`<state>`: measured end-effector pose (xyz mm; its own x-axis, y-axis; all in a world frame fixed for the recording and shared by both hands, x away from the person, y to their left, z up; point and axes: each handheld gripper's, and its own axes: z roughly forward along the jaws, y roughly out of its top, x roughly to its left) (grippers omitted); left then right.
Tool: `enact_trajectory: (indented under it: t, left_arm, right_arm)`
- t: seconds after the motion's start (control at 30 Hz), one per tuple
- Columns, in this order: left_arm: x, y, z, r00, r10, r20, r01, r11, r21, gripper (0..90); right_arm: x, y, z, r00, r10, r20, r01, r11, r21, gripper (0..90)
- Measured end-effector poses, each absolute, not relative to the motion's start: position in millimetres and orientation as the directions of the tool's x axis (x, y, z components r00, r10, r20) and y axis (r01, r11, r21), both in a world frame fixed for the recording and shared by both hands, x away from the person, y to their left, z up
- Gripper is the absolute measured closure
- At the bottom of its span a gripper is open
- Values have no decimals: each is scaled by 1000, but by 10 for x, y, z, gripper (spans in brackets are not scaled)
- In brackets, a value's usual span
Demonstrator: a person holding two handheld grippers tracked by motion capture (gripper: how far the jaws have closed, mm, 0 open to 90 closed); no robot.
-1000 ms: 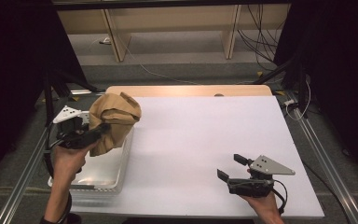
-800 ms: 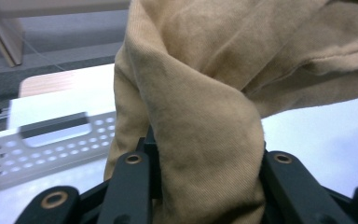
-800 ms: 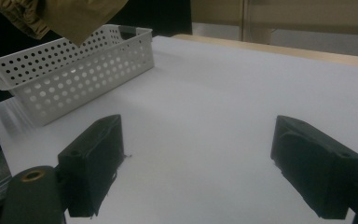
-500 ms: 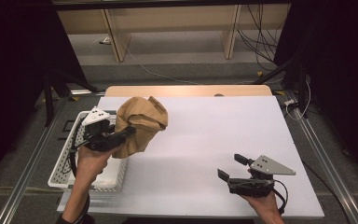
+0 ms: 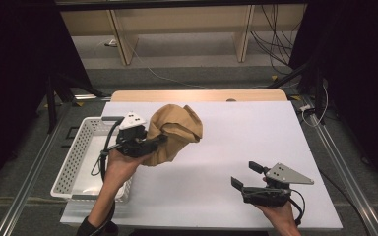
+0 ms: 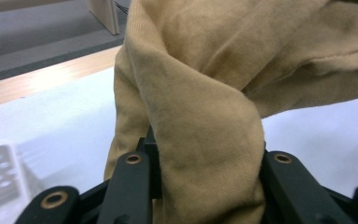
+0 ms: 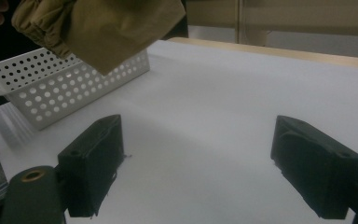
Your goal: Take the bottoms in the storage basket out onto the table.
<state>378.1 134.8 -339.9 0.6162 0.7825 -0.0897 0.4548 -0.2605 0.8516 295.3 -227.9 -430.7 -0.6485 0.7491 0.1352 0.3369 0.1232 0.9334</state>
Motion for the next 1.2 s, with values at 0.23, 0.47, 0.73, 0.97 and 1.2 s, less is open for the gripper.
enact_trajectory:
  t: [0.23,0.47,0.73,0.97,1.2]
  left_arm:
    - [3838,1161,-3478,638,766,-80,458,-295,839,655]
    - [3890,1044,-3586,650,755,-84,471,-314,824,655]
    - [3941,921,-3720,672,733,-109,486,-324,812,654]
    - [3967,836,-3840,679,721,-136,507,-327,798,653]
    - [3973,704,-4009,692,708,-141,525,-359,771,651]
  right_arm:
    - [2954,-2288,-4306,-648,749,137,337,121,934,181]
    - [2949,-2273,-4305,-654,744,134,336,127,933,181]
    - [2950,-2284,-4302,-652,745,138,337,122,933,181]
    - [2945,-2285,-4300,-653,745,136,335,123,934,181]
    - [2943,-2290,-4296,-651,747,135,337,125,933,181]
